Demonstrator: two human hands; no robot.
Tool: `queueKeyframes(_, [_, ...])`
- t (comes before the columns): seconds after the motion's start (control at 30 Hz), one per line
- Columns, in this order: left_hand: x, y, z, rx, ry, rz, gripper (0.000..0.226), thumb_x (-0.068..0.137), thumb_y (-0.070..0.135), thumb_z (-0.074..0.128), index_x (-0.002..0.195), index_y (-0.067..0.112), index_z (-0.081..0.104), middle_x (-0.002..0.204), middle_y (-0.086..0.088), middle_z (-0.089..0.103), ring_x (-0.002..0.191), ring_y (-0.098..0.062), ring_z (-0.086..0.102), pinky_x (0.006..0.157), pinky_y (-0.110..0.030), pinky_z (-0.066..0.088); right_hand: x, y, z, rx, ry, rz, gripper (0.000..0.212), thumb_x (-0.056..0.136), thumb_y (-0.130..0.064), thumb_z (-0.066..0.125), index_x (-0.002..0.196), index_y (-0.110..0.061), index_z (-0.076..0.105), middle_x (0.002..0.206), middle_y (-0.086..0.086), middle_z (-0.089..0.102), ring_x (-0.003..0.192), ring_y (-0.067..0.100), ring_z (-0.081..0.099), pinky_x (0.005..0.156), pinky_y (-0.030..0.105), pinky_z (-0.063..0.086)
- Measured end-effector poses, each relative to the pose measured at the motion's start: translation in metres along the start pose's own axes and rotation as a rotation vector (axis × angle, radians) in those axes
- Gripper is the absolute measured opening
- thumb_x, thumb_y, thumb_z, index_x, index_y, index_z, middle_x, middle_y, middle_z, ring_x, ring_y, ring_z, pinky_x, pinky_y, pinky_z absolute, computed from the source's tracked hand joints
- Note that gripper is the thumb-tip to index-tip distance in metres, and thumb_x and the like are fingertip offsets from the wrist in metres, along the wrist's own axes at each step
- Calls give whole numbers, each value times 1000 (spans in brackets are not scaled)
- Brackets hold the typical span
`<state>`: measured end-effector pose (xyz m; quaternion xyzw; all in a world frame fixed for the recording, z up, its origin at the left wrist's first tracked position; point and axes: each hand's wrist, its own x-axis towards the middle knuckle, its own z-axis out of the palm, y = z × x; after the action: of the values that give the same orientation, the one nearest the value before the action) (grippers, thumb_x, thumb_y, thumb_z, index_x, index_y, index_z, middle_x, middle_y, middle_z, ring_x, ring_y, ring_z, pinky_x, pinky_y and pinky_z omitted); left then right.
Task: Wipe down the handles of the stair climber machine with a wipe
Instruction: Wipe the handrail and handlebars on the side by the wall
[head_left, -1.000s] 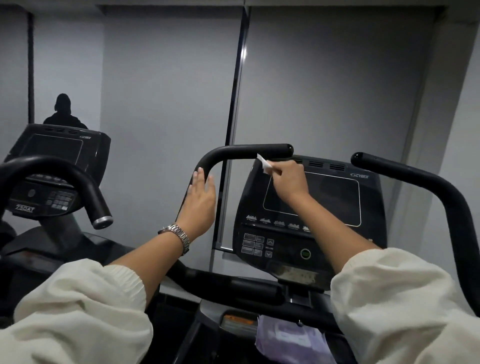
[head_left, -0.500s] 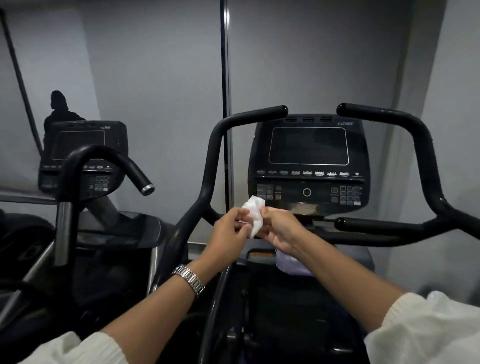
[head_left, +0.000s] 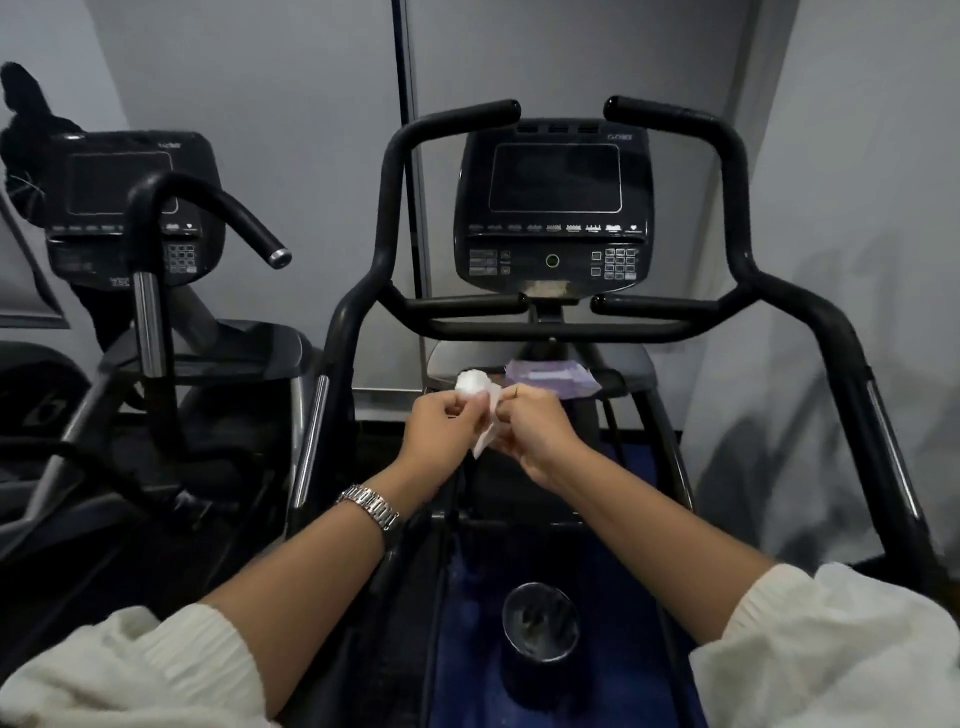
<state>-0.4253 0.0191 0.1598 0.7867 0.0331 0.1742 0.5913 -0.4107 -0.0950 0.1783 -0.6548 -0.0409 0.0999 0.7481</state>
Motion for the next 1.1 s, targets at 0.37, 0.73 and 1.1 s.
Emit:
queueKeyframes(0.37, [-80,41,38,-436,-160,-223,19,93,8,54,74,5,55,82,-14,62,78,-20,64,73,-28,56,-78,-10,-67,143,-25,120,10,86,0,52,94,-2,59,94,21,62,72,26,56,63,37,48])
queueKeyframes(0.73, [-117,44,102,-296,-243,-306,37,76,4,74,109,3,56,98,-16,68,86,-29,70,72,-36,58,-114,19,-132,-169,217,57,29,83,3,65,108,-9,58,104,14,64,90,27,68,61,32,56])
queueKeyframes(1.1, [-157,45,180,-57,-490,-138,18,90,15,64,99,0,66,93,-17,69,79,-23,66,60,-25,55,-171,47,-218,-442,416,-26,22,94,-8,54,74,-12,62,70,4,60,63,16,57,51,29,51])
